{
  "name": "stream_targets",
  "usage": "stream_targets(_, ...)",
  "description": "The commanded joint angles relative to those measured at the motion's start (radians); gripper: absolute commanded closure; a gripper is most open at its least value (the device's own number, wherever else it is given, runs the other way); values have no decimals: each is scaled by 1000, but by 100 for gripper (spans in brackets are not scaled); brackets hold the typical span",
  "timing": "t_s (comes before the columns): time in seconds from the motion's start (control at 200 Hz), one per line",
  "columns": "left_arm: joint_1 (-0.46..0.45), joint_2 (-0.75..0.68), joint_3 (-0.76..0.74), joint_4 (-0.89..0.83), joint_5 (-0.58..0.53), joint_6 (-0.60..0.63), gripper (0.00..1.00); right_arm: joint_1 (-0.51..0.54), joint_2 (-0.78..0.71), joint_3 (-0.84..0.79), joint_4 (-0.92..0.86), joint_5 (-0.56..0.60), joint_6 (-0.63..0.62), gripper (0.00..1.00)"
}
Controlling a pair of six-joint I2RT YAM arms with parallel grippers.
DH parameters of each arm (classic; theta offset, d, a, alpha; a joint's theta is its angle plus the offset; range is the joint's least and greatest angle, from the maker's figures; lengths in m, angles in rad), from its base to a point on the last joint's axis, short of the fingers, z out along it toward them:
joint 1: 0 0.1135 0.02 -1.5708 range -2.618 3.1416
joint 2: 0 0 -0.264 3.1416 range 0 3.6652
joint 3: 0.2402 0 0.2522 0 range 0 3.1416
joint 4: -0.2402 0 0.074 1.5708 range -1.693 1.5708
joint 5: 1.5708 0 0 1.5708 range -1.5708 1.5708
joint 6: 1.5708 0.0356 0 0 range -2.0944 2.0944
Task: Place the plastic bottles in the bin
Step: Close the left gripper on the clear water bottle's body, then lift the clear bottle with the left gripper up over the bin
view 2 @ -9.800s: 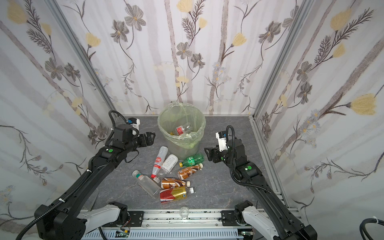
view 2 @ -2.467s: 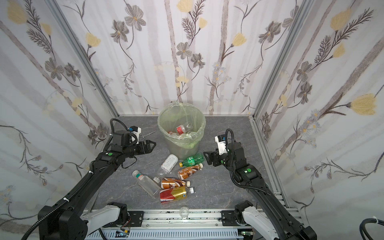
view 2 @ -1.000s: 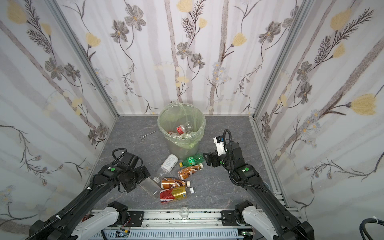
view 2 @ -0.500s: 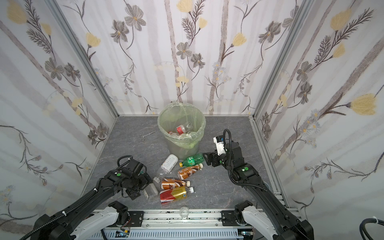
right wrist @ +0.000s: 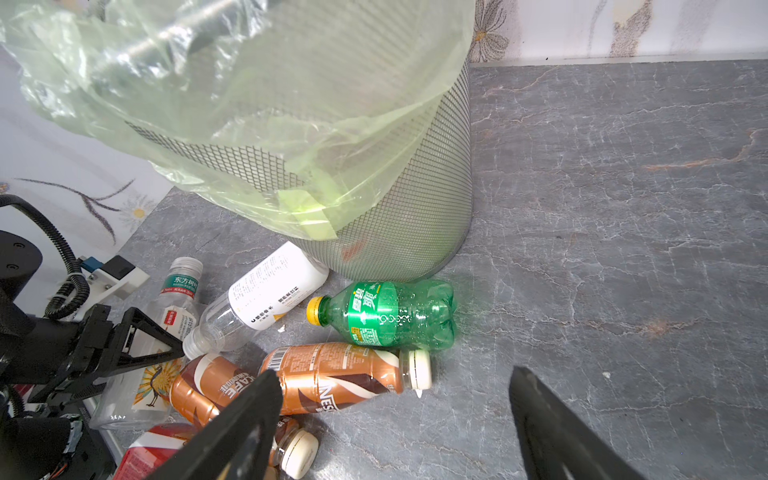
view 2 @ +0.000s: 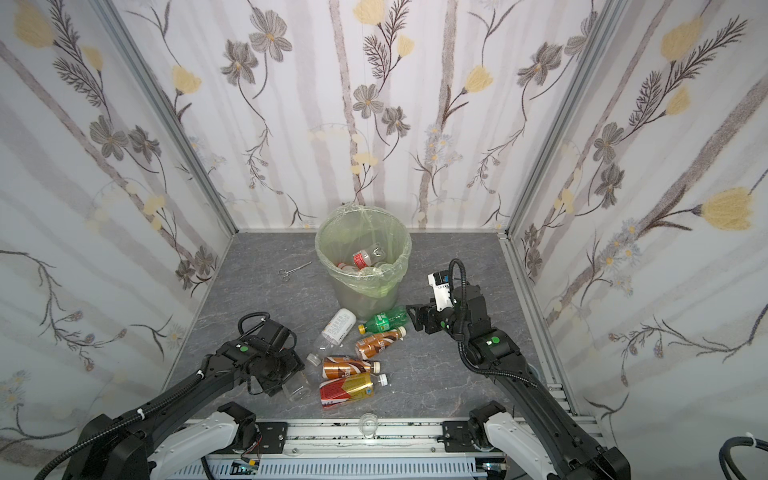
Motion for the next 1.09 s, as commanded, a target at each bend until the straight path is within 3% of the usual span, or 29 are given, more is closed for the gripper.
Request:
stream_targets(0.0,0,-1,8,7,-39,29,33,0,-3,2,18,-17,-4,14)
stream_targets(0.145,3,-10,56,5,-74,94,34,-1,-4,1,18,-16,-4,14)
stream_targets(0.485,50,35,322,-36,-181,352,34,1,9,3,27,-75,-7,14)
stream_targets(0.66,144,84,465,-39,-101,507,33,1,3,-5,29,-112,-1,14)
stream_targets(0.805,152,170,614,-38,-98,600,33,1,-6,-14,69,-203,22,14)
stream_targets(1.089,198,293,895,-41,-12,770,32,1,-41,-8,33,-230,19,13)
